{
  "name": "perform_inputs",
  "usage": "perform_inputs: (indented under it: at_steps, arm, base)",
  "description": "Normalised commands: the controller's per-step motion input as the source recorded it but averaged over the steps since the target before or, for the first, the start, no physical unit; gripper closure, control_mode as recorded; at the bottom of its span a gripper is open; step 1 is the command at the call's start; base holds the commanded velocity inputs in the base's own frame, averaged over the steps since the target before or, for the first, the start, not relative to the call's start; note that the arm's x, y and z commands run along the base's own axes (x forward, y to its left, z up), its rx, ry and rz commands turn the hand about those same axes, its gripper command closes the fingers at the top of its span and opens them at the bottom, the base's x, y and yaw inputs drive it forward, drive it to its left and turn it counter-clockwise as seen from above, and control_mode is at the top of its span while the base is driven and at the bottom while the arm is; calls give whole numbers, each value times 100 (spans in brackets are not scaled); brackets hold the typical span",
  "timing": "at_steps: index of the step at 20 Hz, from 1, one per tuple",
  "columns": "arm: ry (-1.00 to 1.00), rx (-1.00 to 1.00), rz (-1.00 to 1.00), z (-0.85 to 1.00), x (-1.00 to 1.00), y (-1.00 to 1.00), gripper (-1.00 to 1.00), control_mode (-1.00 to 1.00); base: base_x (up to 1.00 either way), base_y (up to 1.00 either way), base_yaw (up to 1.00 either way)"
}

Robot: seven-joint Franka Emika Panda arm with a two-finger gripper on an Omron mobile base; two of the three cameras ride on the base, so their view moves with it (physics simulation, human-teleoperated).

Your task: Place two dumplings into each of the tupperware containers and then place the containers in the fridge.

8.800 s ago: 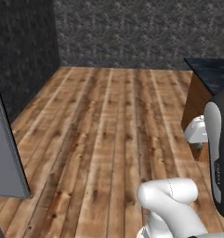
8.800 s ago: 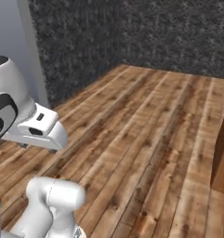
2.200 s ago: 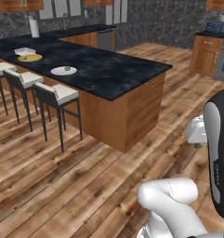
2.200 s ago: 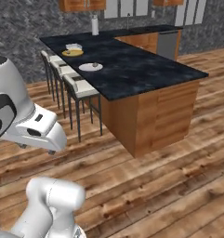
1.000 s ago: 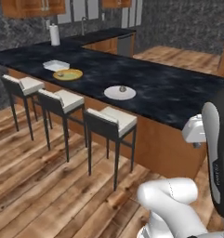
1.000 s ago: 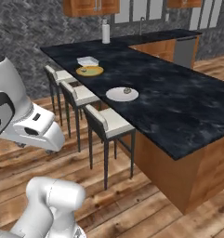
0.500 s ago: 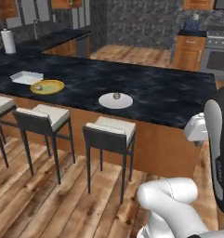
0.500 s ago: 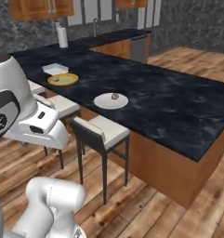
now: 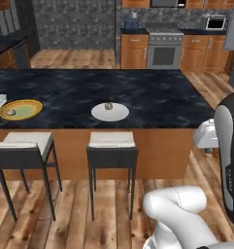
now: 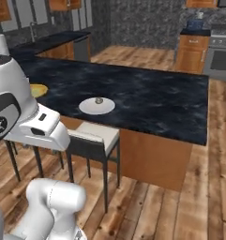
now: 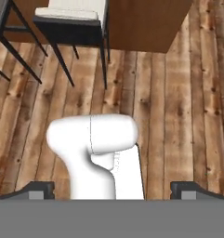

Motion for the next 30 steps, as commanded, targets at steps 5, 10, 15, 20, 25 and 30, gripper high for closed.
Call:
perform_inputs:
  at_steps: [5, 10, 15, 20, 25, 30]
  arm:
    - [0, 0, 0, 0, 0, 0, -100, 100]
    - [0, 0, 0, 0, 0, 0, -100, 100]
    - [0, 0, 0, 0, 0, 0, -100, 100]
    - [0, 0, 0, 0, 0, 0, -100, 100]
    - [0, 0, 0, 0, 0, 0, -100, 100]
    - [0, 0, 0, 0, 0, 0, -100, 100]
  base:
    - [16, 100, -54]
    - [8, 100, -19]
    - [40, 91, 0]
    - [81, -17, 0]
    - [48, -15, 0]
    - [23, -51, 1]
